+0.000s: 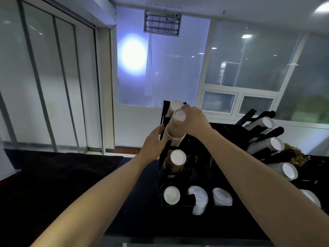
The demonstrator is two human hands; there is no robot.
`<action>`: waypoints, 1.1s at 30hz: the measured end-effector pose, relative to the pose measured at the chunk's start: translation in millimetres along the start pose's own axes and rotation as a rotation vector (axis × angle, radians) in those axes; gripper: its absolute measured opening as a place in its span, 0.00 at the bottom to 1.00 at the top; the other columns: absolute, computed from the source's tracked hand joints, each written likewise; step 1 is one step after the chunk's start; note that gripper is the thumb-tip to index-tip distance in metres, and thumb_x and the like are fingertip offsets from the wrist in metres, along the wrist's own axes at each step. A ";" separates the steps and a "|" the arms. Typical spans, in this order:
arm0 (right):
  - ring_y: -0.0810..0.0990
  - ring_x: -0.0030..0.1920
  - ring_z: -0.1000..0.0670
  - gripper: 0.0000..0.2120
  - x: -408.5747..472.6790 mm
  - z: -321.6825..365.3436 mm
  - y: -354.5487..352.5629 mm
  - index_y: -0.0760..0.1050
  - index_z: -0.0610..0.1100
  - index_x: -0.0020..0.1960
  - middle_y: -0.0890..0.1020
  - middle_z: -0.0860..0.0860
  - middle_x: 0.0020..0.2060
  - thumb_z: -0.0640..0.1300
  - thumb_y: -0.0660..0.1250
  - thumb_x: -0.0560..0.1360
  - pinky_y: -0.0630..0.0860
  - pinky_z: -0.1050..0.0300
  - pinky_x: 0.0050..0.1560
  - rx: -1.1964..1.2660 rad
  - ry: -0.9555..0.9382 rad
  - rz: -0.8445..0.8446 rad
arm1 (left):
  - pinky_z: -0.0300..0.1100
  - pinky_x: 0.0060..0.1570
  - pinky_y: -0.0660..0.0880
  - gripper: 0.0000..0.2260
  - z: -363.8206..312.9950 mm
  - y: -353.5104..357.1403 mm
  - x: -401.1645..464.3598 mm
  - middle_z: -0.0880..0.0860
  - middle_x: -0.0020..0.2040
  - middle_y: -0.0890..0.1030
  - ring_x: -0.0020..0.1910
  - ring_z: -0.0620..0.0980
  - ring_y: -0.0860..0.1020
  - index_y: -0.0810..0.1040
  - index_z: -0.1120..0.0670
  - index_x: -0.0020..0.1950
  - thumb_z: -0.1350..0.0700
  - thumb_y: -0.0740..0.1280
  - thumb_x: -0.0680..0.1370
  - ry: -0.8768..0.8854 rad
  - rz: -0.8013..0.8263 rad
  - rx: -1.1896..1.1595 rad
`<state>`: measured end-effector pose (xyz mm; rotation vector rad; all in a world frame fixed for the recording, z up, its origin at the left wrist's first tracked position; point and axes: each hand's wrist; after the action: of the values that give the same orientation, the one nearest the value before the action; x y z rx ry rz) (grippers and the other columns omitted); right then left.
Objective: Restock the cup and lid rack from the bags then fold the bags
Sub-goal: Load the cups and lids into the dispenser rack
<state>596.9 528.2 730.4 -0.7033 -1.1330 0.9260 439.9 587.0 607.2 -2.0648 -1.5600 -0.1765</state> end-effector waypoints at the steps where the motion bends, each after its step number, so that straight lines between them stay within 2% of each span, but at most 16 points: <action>1: 0.78 0.59 0.40 0.31 3.4 0.6 -3.9 0.67 0.44 0.70 0.75 0.42 0.58 0.59 0.69 0.74 0.76 0.50 0.54 0.022 0.006 -0.028 | 0.51 0.70 0.71 0.35 -1.4 0.0 4.4 0.46 0.72 0.73 0.70 0.44 0.72 0.66 0.48 0.77 0.35 0.62 0.72 0.007 0.014 0.015; 5: 0.78 0.58 0.40 0.31 11.8 5.6 -10.9 0.69 0.42 0.68 0.75 0.43 0.58 0.60 0.71 0.73 0.76 0.50 0.54 0.083 0.016 -0.060 | 0.43 0.63 0.72 0.36 -6.9 4.4 24.3 0.47 0.69 0.75 0.66 0.45 0.74 0.67 0.47 0.75 0.37 0.69 0.69 0.032 0.016 0.147; 10: 0.77 0.49 0.44 0.27 11.6 5.7 -13.2 0.71 0.42 0.60 0.77 0.48 0.48 0.60 0.71 0.71 0.69 0.55 0.45 0.116 0.046 -0.151 | 0.50 0.59 0.76 0.34 -7.2 11.7 42.2 0.47 0.63 0.78 0.60 0.47 0.78 0.72 0.46 0.68 0.38 0.77 0.65 0.051 0.039 0.221; 13: 0.75 0.47 0.46 0.28 9.2 1.7 -19.2 0.70 0.42 0.59 0.75 0.50 0.47 0.61 0.72 0.71 0.68 0.55 0.44 0.130 0.069 -0.169 | 0.49 0.58 0.75 0.39 -9.6 18.1 42.7 0.45 0.64 0.76 0.60 0.46 0.76 0.71 0.44 0.69 0.33 0.76 0.61 0.031 -0.002 0.226; 19: 0.75 0.47 0.46 0.29 4.0 -0.1 -31.2 0.71 0.42 0.61 0.74 0.50 0.47 0.62 0.72 0.71 0.69 0.55 0.45 0.134 0.071 -0.203 | 0.52 0.57 0.79 0.36 -18.4 29.7 40.8 0.37 0.56 0.81 0.56 0.40 0.79 0.70 0.33 0.63 0.34 0.80 0.59 0.017 -0.015 0.076; 23: 0.75 0.49 0.47 0.32 0.9 -4.4 -36.8 0.72 0.42 0.64 0.77 0.48 0.50 0.63 0.72 0.72 0.69 0.56 0.46 0.106 0.053 -0.179 | 0.51 0.56 0.79 0.36 -22.7 31.8 38.5 0.33 0.56 0.80 0.56 0.36 0.78 0.69 0.30 0.64 0.33 0.80 0.59 0.058 -0.044 0.064; 27: 0.78 0.55 0.45 0.32 -1.6 -7.4 -38.2 0.73 0.42 0.66 0.80 0.46 0.53 0.63 0.71 0.72 0.73 0.55 0.50 0.090 0.021 -0.170 | 0.52 0.56 0.79 0.36 -23.2 33.9 36.5 0.34 0.57 0.80 0.57 0.36 0.79 0.69 0.31 0.66 0.35 0.80 0.61 0.080 -0.061 0.065; 30: 0.78 0.55 0.46 0.30 -2.3 -7.2 -39.6 0.74 0.43 0.64 0.81 0.47 0.52 0.63 0.71 0.73 0.73 0.55 0.49 0.082 -0.001 -0.140 | 0.53 0.55 0.80 0.37 -23.7 33.5 37.6 0.37 0.55 0.82 0.56 0.40 0.80 0.68 0.32 0.67 0.34 0.79 0.61 0.079 -0.072 0.102; 33: 0.79 0.55 0.46 0.30 -2.3 -8.4 -44.0 0.74 0.45 0.66 0.81 0.47 0.53 0.64 0.71 0.73 0.76 0.54 0.52 0.098 -0.023 -0.082 | 0.53 0.55 0.78 0.38 -26.5 32.1 39.8 0.39 0.54 0.82 0.55 0.45 0.81 0.68 0.33 0.66 0.31 0.77 0.60 0.056 -0.093 0.187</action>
<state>615.7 505.8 764.5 -0.5636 -1.1209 0.9152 487.9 602.0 635.1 -1.8306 -1.5770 -0.1171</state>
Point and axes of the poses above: each hand's wrist, its own x-axis towards the middle knuckle, its own y-axis out of the palm, z = x × y
